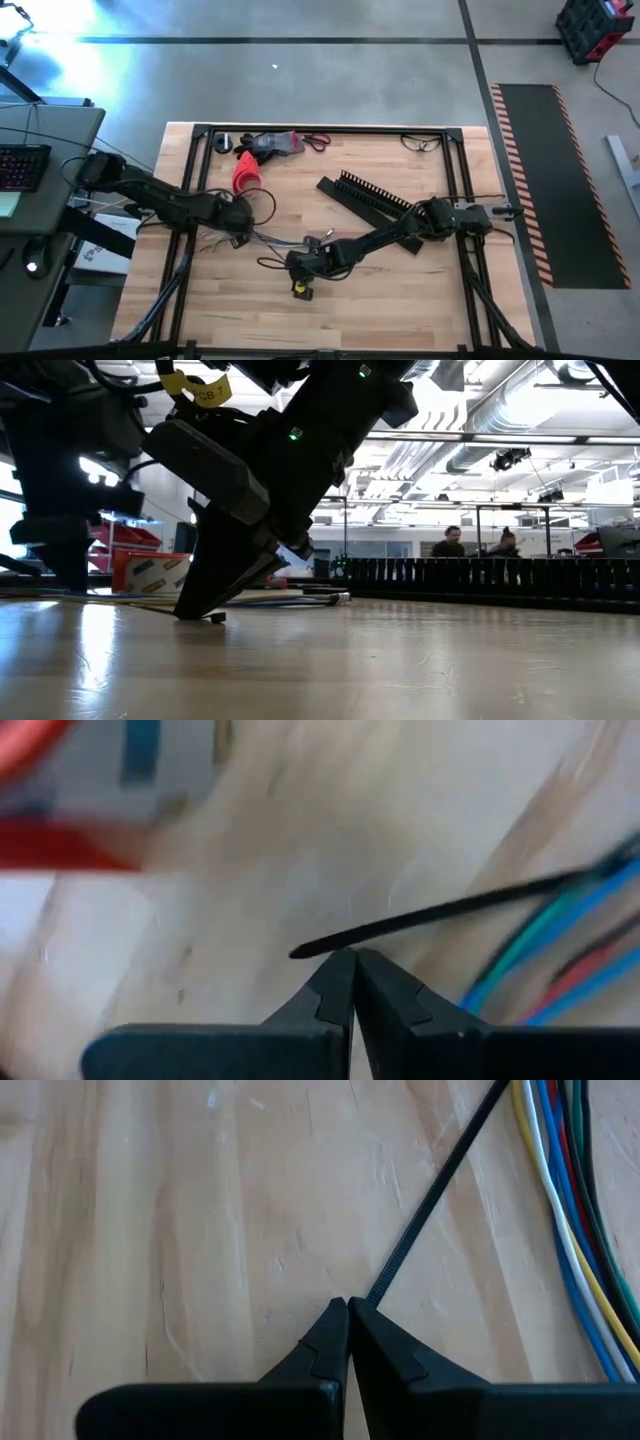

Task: Ziptie cables
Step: Wrap the colored cables with the black zip tie

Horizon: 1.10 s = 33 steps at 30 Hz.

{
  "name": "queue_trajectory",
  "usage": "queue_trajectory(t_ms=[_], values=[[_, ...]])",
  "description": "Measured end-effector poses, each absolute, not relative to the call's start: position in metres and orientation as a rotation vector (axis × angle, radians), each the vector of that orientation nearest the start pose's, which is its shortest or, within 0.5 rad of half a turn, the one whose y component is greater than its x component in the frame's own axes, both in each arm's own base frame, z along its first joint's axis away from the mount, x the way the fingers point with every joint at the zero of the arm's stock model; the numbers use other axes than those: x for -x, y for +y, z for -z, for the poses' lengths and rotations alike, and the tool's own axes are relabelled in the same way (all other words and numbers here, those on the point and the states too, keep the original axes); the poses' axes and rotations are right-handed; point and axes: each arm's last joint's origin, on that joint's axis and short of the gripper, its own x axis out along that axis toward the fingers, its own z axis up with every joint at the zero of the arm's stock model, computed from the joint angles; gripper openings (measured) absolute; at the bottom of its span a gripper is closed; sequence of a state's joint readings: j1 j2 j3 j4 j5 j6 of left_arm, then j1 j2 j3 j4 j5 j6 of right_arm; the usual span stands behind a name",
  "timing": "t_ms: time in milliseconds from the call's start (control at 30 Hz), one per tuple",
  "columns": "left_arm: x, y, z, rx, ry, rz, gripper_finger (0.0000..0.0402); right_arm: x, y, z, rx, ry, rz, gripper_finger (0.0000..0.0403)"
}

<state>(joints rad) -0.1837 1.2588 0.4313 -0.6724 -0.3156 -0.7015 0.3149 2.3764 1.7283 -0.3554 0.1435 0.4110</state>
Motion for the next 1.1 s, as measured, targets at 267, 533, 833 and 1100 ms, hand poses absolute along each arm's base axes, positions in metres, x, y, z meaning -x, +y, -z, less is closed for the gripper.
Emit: queue_trajectory(t_ms=[267, 533, 833, 1100], values=[[-0.181, -0.019, -0.120, 0.184, 1.069, -0.562, 0.0000, -0.469, 0.149, -0.104, -0.195, 1.009, 0.067, 0.0000], [-0.206, -0.021, -0.103, 0.169, 0.947, -0.546, 0.0000, -0.458, 0.157, -0.113, -0.201, 1.060, 0.115, 0.0000], [-0.217, -0.023, -0.104, 0.163, 0.842, -0.506, 0.0000, -0.451, 0.167, -0.135, -0.211, 1.030, 0.094, 0.0000], [-0.230, -0.026, -0.123, 0.091, 0.840, -0.480, 0.0000, -0.452, 0.170, -0.158, -0.076, 0.924, 0.050, 0.0000]])
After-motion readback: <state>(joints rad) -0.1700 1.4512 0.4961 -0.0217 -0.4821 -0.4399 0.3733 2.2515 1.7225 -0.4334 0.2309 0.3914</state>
